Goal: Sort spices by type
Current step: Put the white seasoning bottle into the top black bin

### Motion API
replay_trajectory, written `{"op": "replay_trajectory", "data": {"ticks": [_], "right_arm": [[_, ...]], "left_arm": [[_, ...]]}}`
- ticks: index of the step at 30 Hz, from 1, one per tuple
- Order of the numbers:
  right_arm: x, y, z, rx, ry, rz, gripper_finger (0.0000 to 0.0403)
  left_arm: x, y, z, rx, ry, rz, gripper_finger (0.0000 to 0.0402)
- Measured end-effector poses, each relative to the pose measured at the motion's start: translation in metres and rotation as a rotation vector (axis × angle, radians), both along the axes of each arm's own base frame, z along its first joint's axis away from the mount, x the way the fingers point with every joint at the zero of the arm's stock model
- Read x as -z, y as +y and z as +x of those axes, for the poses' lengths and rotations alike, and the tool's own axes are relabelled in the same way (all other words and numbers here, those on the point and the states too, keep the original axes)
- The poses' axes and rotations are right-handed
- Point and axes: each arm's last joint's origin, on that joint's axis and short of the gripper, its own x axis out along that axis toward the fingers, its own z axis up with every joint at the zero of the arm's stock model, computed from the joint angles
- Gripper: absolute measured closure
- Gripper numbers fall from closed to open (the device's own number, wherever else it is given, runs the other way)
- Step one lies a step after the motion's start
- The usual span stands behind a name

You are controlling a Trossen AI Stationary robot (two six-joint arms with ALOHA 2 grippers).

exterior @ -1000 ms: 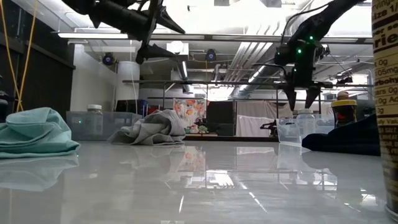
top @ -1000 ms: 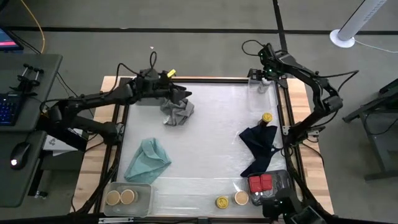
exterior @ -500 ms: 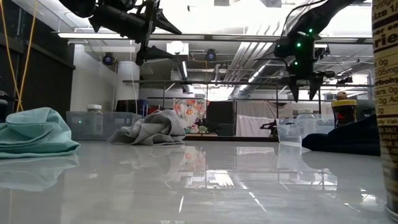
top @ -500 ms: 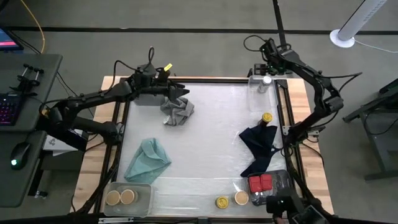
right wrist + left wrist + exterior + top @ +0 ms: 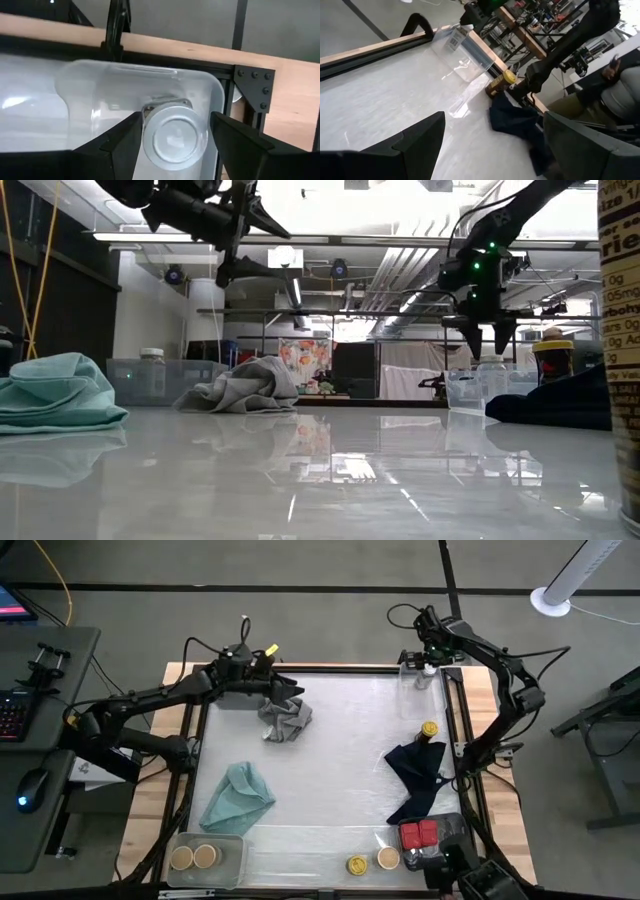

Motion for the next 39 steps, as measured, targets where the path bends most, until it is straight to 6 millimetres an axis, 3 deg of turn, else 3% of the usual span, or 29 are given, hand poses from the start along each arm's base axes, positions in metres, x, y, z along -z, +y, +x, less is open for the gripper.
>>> {"op": "replay_trajectory", "data": {"ticks": [17, 25, 28, 34, 37, 39], "right_arm": [[0.030, -0.010, 0.004, -0.053, 0.042, 0.129, 0.0170], [0.027, -0.006, 0.003, -0.079, 0.058, 0.155, 0.0209], [0.010, -0.002, 0.007, -0.105, 0.042, 0.130, 0.0209], [-0.064, 0.015, 0.025, -0.163, -0.130, -0.098, 0.0209], [-0.098, 0.029, 0.048, -0.239, -0.309, -0.207, 0.0209], [-0.107, 0.042, 0.071, -0.320, -0.382, -0.223, 0.0209]], "left_arm": [[0.001, 0.000, 0.000, 0.003, 0.010, 0.002, 0.0078], [-0.004, 0.000, -0.001, 0.047, -0.032, 0.020, 0.0078], [-0.019, 0.000, -0.008, 0.110, -0.125, 0.084, 0.0078], [-0.043, 0.001, -0.031, 0.080, -0.217, 0.179, 0.0078], [-0.048, 0.000, -0.040, 0.063, -0.224, 0.189, 0.0078], [-0.050, -0.001, -0.043, 0.059, -0.226, 0.194, 0.0078]]}}
